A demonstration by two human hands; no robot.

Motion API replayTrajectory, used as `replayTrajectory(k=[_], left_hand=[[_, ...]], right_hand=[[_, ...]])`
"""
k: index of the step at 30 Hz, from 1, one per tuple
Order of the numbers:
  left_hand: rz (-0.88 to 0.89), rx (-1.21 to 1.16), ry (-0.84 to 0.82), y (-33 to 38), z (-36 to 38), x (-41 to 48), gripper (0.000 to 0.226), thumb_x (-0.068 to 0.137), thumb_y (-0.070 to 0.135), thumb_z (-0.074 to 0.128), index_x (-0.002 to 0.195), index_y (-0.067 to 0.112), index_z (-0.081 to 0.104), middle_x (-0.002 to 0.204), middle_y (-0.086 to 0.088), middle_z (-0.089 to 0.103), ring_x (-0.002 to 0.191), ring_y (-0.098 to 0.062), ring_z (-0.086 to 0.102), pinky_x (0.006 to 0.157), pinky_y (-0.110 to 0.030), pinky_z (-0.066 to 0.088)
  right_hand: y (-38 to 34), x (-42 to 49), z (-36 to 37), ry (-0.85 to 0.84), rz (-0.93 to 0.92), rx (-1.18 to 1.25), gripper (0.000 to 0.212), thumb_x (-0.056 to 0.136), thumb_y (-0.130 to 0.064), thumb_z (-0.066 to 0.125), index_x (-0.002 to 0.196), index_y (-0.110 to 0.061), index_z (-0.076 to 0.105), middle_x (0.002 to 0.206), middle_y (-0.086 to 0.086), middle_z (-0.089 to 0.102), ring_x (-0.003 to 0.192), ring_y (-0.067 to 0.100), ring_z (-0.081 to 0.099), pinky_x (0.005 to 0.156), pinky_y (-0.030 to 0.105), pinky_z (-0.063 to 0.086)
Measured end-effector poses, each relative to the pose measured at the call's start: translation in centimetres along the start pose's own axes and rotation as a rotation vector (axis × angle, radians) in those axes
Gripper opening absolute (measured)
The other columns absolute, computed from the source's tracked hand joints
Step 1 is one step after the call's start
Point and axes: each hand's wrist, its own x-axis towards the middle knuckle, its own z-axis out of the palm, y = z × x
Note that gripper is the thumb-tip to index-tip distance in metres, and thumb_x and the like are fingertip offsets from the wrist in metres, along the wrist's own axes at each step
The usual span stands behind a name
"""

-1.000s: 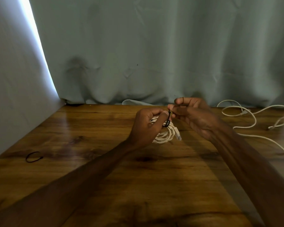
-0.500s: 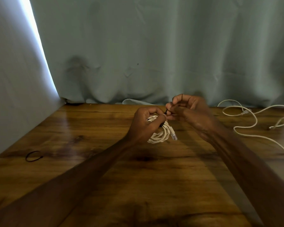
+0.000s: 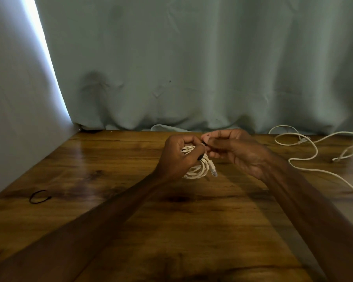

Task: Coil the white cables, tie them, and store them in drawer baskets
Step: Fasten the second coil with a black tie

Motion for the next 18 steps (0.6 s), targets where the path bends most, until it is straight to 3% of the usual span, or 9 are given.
replayTrajectory(k=[3, 7, 13, 16, 18], left_hand=[[-0.033, -0.04, 0.017, 0.1, 0.1, 0.1, 0.025, 0.094, 0.007, 0.066, 0.071, -0.003, 0.068, 0.063, -0.008, 0.067, 0.057, -0.016, 0.061, 0.059, -0.029, 0.047], [-0.126, -0.102, 0.01, 0.3, 0.1, 0.4, 0.027, 0.098, 0.01, 0.065, 0.071, 0.009, 0.07, 0.067, -0.002, 0.069, 0.061, -0.013, 0.064, 0.063, -0.026, 0.05], [-0.239, -0.198, -0.018, 1.2, 0.3, 0.5, 0.02, 0.095, 0.0, 0.06, 0.079, -0.005, 0.072, 0.072, -0.01, 0.07, 0.06, -0.007, 0.065, 0.053, -0.012, 0.046], [-0.251, -0.186, -0.008, 1.5, 0.7, 0.2, 0.021, 0.093, 0.0, 0.059, 0.081, -0.01, 0.072, 0.077, -0.02, 0.07, 0.068, -0.013, 0.067, 0.056, -0.016, 0.047], [-0.29, -0.169, -0.003, 1.8, 1.4, -0.2, 0.023, 0.094, 0.004, 0.059, 0.083, -0.009, 0.073, 0.075, -0.017, 0.072, 0.068, -0.013, 0.066, 0.059, -0.019, 0.047]], right_hand=[[0.0, 0.0, 0.3, 0.047, -0.095, -0.093, 0.015, 0.092, 0.001, 0.067, 0.105, 0.0, 0.074, 0.091, 0.014, 0.078, 0.08, 0.018, 0.075, 0.069, 0.023, 0.061], [-0.2, -0.1, 0.4, 0.043, -0.127, -0.105, 0.015, 0.093, 0.003, 0.064, 0.104, 0.001, 0.074, 0.091, 0.016, 0.078, 0.079, 0.018, 0.075, 0.069, 0.023, 0.061], [0.1, 0.2, 0.2, 0.053, -0.073, 0.027, 0.015, 0.091, 0.002, 0.066, 0.104, 0.003, 0.074, 0.092, 0.015, 0.075, 0.081, 0.019, 0.069, 0.075, 0.023, 0.06], [0.0, 0.3, 0.1, 0.135, -0.102, 0.005, 0.01, 0.093, -0.001, 0.067, 0.1, 0.0, 0.074, 0.085, 0.012, 0.076, 0.077, 0.016, 0.071, 0.073, 0.024, 0.061], [-0.1, 0.4, 0.0, 0.213, -0.151, -0.102, 0.008, 0.095, -0.003, 0.066, 0.098, -0.002, 0.073, 0.083, 0.014, 0.074, 0.072, 0.016, 0.07, 0.071, 0.025, 0.061]])
